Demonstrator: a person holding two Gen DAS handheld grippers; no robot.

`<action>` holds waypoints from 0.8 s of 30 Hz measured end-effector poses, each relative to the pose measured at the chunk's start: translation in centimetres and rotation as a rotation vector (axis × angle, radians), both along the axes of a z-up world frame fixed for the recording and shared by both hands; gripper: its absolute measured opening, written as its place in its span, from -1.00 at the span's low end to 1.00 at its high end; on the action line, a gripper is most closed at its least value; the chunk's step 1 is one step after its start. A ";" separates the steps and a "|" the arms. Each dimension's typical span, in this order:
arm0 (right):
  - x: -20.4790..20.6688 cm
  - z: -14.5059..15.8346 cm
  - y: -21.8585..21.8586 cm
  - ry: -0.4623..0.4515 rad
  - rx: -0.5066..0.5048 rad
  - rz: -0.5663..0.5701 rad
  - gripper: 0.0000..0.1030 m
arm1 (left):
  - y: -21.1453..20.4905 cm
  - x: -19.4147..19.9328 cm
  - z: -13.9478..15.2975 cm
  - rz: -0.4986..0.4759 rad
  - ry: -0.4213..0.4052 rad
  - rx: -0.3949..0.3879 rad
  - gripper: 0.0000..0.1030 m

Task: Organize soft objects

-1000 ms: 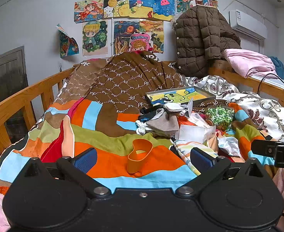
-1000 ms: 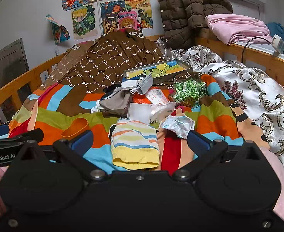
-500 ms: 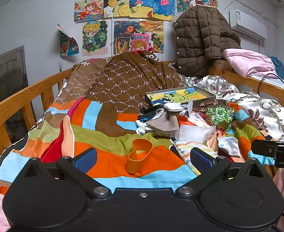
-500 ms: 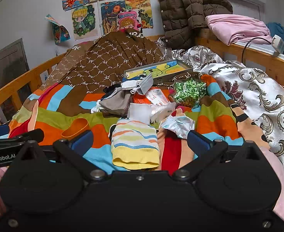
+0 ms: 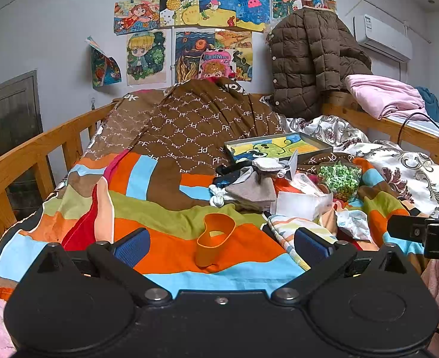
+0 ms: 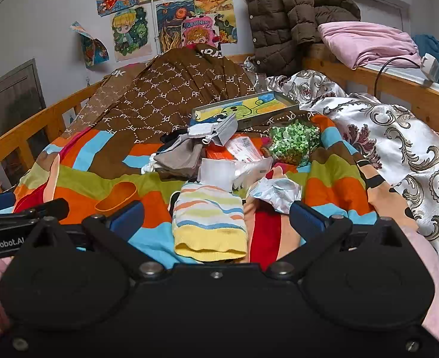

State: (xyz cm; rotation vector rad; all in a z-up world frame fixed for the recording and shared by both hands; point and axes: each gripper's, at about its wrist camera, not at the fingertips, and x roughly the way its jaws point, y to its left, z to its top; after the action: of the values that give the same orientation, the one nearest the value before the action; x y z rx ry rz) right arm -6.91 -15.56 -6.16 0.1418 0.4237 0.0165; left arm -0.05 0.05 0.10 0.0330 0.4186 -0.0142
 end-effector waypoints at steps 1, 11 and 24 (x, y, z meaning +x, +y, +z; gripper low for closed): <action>0.0 0.0 0.0 0.000 0.000 0.000 0.99 | 0.0 0.0 0.0 0.000 0.000 0.001 0.99; -0.1 0.1 0.0 0.000 -0.003 0.001 0.99 | 0.0 0.0 0.0 -0.001 0.002 0.003 0.99; 3.1 0.8 -0.6 0.040 0.028 0.055 0.99 | 2.6 5.5 0.1 -0.031 0.121 -0.106 0.98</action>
State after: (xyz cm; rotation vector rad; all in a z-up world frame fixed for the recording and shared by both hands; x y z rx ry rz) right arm -3.80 -16.20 -5.32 0.1577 0.4671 0.0742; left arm 5.41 2.65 0.22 -0.0662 0.5379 -0.0696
